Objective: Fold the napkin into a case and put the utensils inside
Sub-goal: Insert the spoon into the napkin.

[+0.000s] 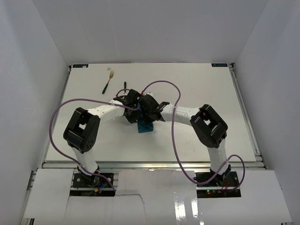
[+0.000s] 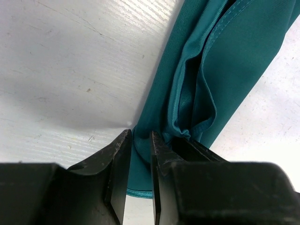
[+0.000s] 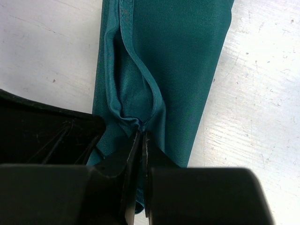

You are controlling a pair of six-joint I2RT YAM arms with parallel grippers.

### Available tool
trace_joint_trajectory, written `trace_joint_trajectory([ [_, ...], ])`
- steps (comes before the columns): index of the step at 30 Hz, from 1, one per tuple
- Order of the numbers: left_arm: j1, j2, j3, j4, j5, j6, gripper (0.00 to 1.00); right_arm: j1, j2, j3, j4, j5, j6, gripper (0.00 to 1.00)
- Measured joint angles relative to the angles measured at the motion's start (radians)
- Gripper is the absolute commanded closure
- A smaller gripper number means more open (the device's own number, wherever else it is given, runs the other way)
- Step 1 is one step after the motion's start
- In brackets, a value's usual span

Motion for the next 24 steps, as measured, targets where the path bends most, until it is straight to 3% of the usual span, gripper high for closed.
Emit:
trace_joint_trajectory([
  [24, 0.003, -0.006, -0.03, 0.022, 0.041, -0.021, 0.69, 0.012, 0.0, 0.0, -0.007, 0.026, -0.002, 0.92],
])
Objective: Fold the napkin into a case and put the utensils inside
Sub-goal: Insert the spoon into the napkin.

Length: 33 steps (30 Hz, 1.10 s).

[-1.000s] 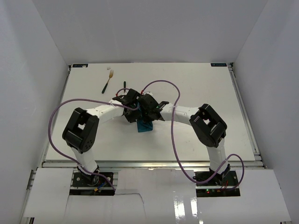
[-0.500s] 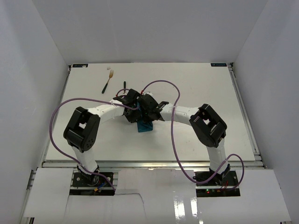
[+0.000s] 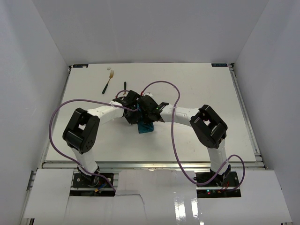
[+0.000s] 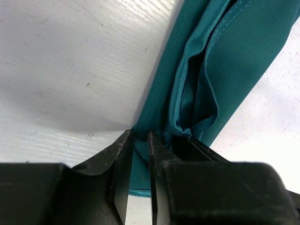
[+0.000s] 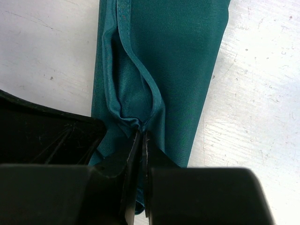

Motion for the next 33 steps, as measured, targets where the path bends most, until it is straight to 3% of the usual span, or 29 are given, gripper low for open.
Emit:
trace_joint_trajectory([
  [9, 0.0, -0.001, 0.003, -0.047, -0.003, 0.018, 0.65, 0.001, -0.001, -0.001, -0.003, 0.0, -0.001, 0.92],
  [17, 0.0, 0.0, 0.003, -0.081, 0.016, 0.028, 0.7, 0.003, -0.003, -0.001, -0.007, 0.0, 0.002, 0.92],
  [20, 0.0, 0.001, 0.006, -0.085, 0.027, 0.028, 0.75, 0.002, -0.003, -0.001, -0.007, 0.0, 0.002, 0.92],
  [24, 0.0, 0.005, 0.013, -0.093, 0.045, 0.032, 1.0, 0.002, -0.003, -0.001, -0.007, -0.001, 0.002, 0.92],
  [33, 0.0, 0.004, 0.015, -0.094, 0.065, 0.055, 1.0, 0.002, -0.002, -0.001, -0.006, -0.002, 0.003, 0.92],
])
